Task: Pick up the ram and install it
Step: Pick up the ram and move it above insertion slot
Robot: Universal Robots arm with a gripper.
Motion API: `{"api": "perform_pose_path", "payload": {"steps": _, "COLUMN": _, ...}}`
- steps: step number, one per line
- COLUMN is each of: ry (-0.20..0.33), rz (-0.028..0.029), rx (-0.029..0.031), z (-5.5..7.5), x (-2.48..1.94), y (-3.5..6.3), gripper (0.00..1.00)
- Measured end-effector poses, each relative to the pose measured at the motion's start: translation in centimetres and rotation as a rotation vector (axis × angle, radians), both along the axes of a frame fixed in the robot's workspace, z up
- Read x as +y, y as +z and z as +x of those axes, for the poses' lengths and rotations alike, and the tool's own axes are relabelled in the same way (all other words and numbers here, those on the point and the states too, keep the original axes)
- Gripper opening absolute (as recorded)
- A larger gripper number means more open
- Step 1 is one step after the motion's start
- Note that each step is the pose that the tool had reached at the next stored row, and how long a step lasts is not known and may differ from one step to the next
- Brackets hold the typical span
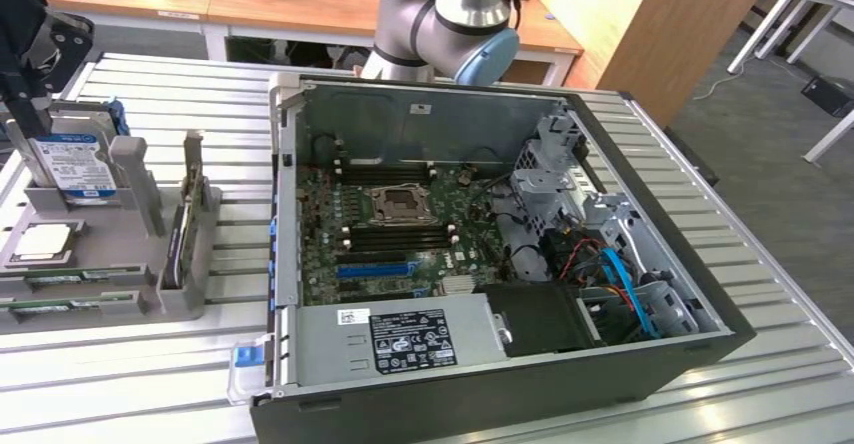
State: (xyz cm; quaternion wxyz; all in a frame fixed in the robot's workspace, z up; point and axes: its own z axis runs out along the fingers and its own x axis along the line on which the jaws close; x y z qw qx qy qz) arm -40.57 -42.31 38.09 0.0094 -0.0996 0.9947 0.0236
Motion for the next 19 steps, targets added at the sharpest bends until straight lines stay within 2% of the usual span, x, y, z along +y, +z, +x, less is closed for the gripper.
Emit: {"api": "perform_pose_path", "payload": {"steps": 19, "ry": 0.335, "rz": 0.0000, "rx": 0.0000, "z": 0.00, "x": 0.00, "y": -0.01, "gripper": 0.10}}
